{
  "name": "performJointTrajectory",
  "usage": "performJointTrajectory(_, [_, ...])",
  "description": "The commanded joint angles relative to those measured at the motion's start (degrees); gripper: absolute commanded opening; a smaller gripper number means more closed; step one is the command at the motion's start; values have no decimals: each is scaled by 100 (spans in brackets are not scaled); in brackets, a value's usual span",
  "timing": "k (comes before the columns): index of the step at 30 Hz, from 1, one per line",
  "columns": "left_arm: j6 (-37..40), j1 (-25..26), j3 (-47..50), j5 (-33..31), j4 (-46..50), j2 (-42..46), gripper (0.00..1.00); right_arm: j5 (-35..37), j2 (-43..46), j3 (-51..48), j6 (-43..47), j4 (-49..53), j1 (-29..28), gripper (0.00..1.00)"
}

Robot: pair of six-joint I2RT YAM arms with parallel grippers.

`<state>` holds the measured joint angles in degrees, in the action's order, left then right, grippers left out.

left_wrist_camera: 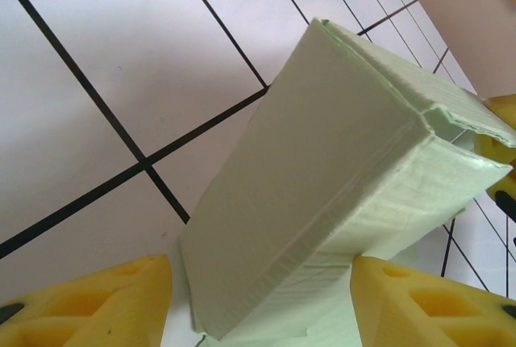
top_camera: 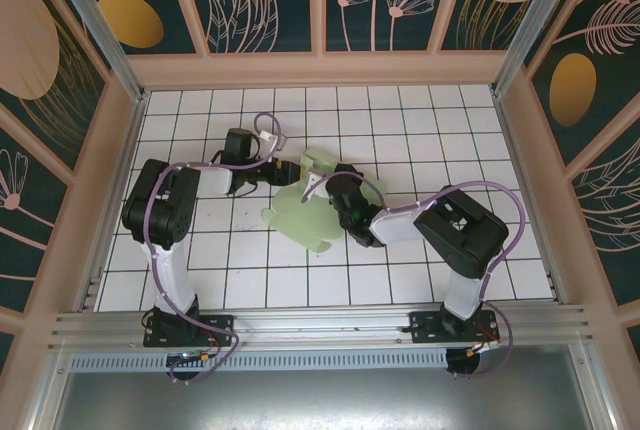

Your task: Fold the paper box

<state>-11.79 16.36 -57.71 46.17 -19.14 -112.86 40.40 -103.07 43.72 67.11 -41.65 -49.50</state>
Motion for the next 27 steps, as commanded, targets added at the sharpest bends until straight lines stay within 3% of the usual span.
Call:
performJointTrajectory(1, [133, 53, -56, -19, -128, 49, 60, -227, 1, 222, -320, 316, 19, 0])
performJointTrajectory(12, [71, 86, -284, -292, 85, -135, 52, -478, 118, 406, -717, 985, 19, 0])
performJointTrajectory(27, [203, 104, -74, -460, 16, 316, 61, -722, 193, 921, -1305, 2289, 101, 0])
